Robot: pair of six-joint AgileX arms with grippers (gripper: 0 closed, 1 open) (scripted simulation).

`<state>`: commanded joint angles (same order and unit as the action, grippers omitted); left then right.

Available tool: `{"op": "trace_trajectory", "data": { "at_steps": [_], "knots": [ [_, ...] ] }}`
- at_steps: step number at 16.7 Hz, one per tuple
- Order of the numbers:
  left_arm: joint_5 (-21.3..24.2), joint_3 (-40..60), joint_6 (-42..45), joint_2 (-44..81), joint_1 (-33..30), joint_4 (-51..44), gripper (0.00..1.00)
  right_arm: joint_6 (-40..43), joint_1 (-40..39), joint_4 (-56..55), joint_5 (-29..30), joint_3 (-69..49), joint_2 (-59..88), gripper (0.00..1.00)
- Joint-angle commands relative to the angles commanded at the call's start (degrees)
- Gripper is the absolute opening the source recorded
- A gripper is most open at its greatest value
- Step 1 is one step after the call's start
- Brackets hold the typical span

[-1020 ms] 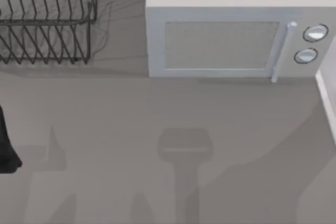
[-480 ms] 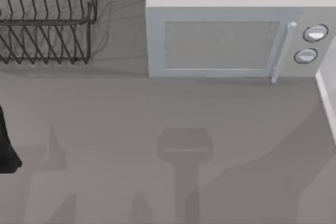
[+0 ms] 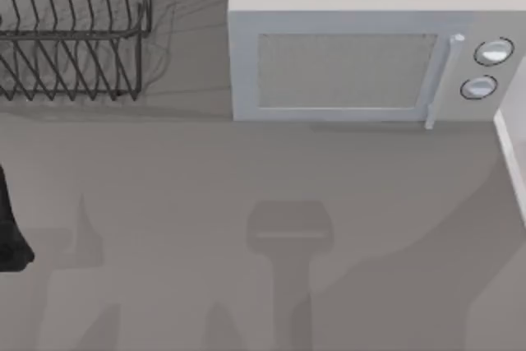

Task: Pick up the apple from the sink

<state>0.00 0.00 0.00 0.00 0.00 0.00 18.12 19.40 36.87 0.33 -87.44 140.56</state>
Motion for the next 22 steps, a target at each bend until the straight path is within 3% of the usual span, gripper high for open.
{"op": "trace_trajectory", "data": {
  "at_steps": [6, 16, 22],
  "knots": [
    [0.0, 0.0, 0.0, 0.0, 0.0, 0.0, 1.00, -0.3, 0.0, 8.1, -0.9, -7.0, -4.2, 0.00],
    [0.0, 0.0, 0.0, 0.0, 0.0, 0.0, 1.00, 0.0, 0.2, 48.2, -1.0, -37.2, -12.0, 0.00],
    [0.0, 0.0, 0.0, 0.0, 0.0, 0.0, 1.00, -0.1, 0.2, 53.2, -1.0, -41.8, -14.0, 0.00]
  ]
}}
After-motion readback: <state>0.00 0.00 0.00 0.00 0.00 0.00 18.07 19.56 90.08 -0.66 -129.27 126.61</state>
